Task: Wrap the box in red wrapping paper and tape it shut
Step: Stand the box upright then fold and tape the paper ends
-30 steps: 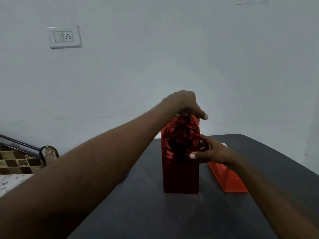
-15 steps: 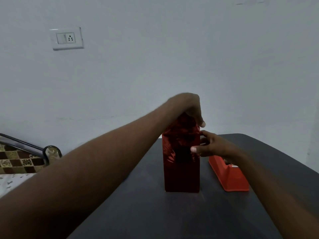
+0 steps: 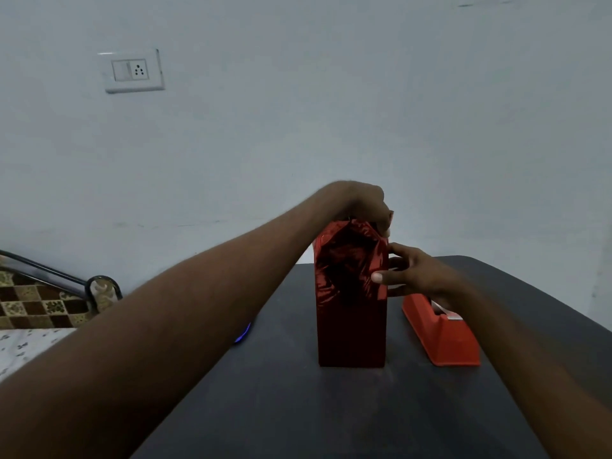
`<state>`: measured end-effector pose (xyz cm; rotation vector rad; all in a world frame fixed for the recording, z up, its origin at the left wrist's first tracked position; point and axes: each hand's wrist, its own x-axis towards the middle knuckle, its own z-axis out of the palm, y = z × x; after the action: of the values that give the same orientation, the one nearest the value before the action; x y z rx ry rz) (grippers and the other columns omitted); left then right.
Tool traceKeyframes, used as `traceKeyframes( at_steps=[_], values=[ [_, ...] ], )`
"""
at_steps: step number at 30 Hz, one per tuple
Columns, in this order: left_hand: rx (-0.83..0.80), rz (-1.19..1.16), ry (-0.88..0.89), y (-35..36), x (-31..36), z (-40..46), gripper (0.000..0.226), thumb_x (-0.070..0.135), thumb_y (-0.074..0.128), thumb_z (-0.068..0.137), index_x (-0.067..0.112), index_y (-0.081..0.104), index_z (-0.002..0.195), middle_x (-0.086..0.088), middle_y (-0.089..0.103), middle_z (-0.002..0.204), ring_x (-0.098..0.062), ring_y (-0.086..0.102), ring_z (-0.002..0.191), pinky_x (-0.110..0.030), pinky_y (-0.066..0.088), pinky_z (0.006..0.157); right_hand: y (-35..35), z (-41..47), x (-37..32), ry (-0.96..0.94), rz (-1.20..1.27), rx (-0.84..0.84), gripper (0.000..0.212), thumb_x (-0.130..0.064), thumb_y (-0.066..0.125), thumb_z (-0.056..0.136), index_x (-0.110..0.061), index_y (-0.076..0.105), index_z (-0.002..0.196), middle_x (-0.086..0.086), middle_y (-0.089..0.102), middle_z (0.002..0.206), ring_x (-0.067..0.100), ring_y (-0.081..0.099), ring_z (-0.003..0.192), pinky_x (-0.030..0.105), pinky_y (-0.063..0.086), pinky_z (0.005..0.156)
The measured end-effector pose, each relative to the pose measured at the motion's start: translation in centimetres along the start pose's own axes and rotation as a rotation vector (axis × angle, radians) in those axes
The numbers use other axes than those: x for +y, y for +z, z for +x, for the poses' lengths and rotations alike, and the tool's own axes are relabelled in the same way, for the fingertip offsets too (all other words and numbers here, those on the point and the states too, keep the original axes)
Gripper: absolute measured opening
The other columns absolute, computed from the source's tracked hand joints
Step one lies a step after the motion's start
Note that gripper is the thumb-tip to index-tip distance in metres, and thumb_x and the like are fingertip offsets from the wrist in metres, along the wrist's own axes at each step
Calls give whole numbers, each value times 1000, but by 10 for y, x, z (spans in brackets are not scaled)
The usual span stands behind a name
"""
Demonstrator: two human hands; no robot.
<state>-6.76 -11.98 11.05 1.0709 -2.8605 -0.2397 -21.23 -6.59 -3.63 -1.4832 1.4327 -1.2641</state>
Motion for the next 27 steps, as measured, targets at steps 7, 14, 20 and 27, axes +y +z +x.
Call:
traceKeyframes(
  at_steps=[7, 14, 20, 27],
  values=[
    [-87, -112, -22, -4, -7, -4, 19, 25, 66, 91, 7, 63, 88, -7, 66, 95, -24, 63, 91, -31, 48, 70, -3, 1, -1, 7, 79, 6, 51, -12, 80, 80, -21, 62, 127, 11, 71, 117, 26, 70, 109, 52, 57, 92],
    [-42, -50, -8, -18, -11, -14, 51, 54, 60, 90, 8, 69, 109, -3, 69, 99, -22, 67, 92, -33, 56, 74, -3, 0, -4, 0, 66, 4, 52, -12, 80, 82, -23, 61, 129, 9, 72, 117, 24, 70, 109, 51, 57, 92],
    [-64, 361, 42, -23, -29, -23, 36, 42, 85, 69, 21, 75, 97, 6, 69, 90, -22, 66, 99, -40, 55, 90, -2, 1, -4, 5, 56, 3, 53, -13, 79, 82, -25, 60, 130, 7, 73, 116, 21, 71, 108, 49, 59, 90],
    [352, -36, 183, -54, -61, -56, 10, 10, 74, 80, 15, 78, 86, 9, 74, 72, -1, 71, 76, -4, 46, 62, -4, 1, -1, 4, 49, 2, 53, -16, 79, 82, -25, 60, 130, 8, 72, 118, 22, 70, 110, 47, 59, 89]
  ],
)
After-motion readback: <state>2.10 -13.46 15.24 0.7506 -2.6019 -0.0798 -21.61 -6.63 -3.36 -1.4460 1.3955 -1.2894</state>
